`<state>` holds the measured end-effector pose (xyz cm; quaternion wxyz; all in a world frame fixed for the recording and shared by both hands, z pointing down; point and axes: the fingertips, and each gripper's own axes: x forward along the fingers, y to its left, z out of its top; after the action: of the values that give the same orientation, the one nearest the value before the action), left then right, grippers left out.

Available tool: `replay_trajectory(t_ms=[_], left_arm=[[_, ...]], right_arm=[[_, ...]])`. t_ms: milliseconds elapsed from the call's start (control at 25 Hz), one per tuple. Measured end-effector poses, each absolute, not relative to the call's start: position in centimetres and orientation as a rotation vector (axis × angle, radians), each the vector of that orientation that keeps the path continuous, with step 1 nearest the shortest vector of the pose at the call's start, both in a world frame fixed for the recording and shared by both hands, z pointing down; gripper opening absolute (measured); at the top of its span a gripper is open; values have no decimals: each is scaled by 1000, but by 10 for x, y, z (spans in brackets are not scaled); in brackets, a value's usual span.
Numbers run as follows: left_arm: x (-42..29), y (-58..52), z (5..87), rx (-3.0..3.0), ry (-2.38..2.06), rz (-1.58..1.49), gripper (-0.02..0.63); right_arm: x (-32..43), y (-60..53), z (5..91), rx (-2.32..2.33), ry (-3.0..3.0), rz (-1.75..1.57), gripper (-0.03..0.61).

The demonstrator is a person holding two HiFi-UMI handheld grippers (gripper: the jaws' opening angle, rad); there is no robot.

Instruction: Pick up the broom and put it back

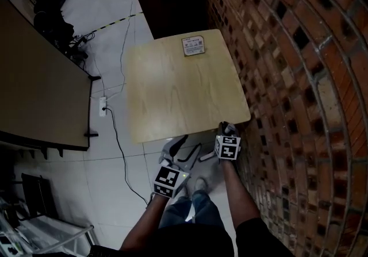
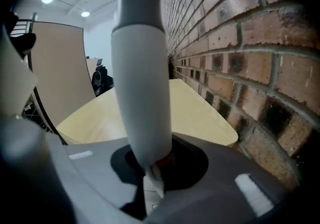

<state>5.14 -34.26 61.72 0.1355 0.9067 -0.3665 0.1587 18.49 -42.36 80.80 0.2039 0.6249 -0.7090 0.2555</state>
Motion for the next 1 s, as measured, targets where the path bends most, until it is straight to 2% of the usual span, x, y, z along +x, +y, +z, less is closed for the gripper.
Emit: replay_trajectory(t_ms=[200, 320, 440, 760, 1000], left_arm=[[35, -345, 623, 2607, -1089, 469, 193], [26, -347, 625, 2591, -1114, 472, 193], [22, -347, 624, 2588, -1122, 469, 193], [19, -343, 610, 2605, -1140, 430, 193], [-2, -340, 597, 2595, -1204, 396, 193]], right_arm=[[183, -439, 811, 1740, -1948, 716, 55], [184, -440, 810, 1757, -1919, 744, 193], [189, -439, 811, 1761, -1904, 726, 259], [183, -421, 783, 1757, -1967, 681, 291], [166, -390, 712, 1825, -2098, 598, 291]])
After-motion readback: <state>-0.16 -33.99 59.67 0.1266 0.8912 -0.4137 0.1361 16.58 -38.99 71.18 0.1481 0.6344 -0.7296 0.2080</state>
